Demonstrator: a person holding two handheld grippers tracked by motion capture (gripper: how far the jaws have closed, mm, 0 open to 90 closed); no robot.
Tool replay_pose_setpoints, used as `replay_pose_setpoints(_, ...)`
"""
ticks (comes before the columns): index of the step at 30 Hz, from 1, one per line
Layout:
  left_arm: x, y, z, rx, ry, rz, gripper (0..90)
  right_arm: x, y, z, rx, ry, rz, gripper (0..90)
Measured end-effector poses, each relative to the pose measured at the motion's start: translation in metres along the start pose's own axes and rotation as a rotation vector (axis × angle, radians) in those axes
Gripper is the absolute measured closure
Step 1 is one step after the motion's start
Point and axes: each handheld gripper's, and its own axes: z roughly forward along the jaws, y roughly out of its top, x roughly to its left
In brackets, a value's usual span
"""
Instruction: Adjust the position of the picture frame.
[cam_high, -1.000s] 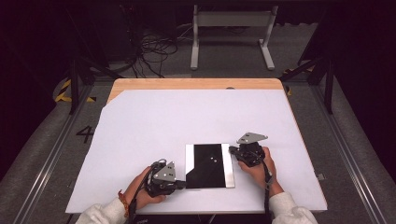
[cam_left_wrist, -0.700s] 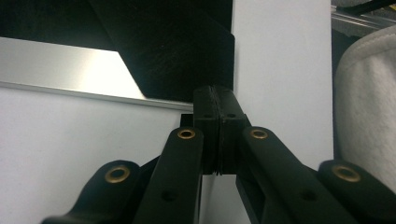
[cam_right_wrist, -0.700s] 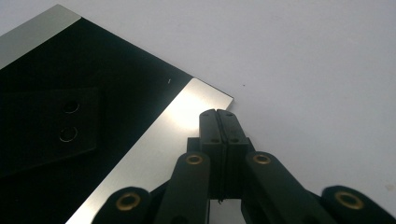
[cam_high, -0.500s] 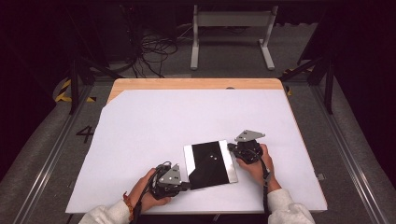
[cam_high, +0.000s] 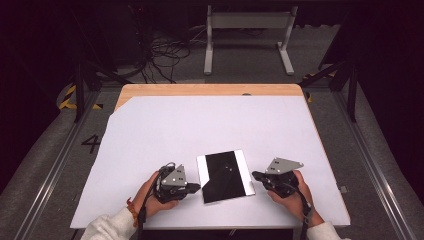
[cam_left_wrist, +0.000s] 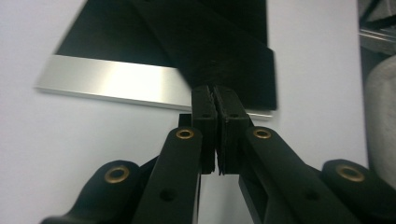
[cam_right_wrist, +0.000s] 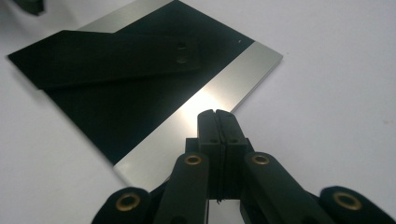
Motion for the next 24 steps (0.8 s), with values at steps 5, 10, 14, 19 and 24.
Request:
replay_pose_setpoints(5, 0.019, 0.004, -0.003, -0.016, 0.051, -0.019, 87.1, 0.011, -0.014, -0.011, 0.011, 0.023, 0.022, 90.0)
replay_pose_setpoints(10, 0.039, 0.007, 0.001, -0.033, 0.072, -0.052, 86.6, 0.020, -0.020, -0.014, 0.025, 0.026, 0.008, 90.0)
replay_pose_setpoints(14, 0.056, 0.008, 0.010, -0.024, 0.096, -0.091, 85.1, 0.024, -0.024, -0.018, 0.034, 0.049, 0.008, 90.0)
replay_pose_setpoints(19, 0.071, 0.012, 0.018, -0.026, 0.119, -0.105, 86.1, 0.032, -0.024, -0.015, 0.068, 0.090, -0.049, 90.0)
replay_pose_setpoints(24, 0.084, 0.018, 0.027, -0.044, 0.123, -0.134, 86.5, 0.033, -0.025, -0.011, 0.079, 0.094, -0.042, 90.0)
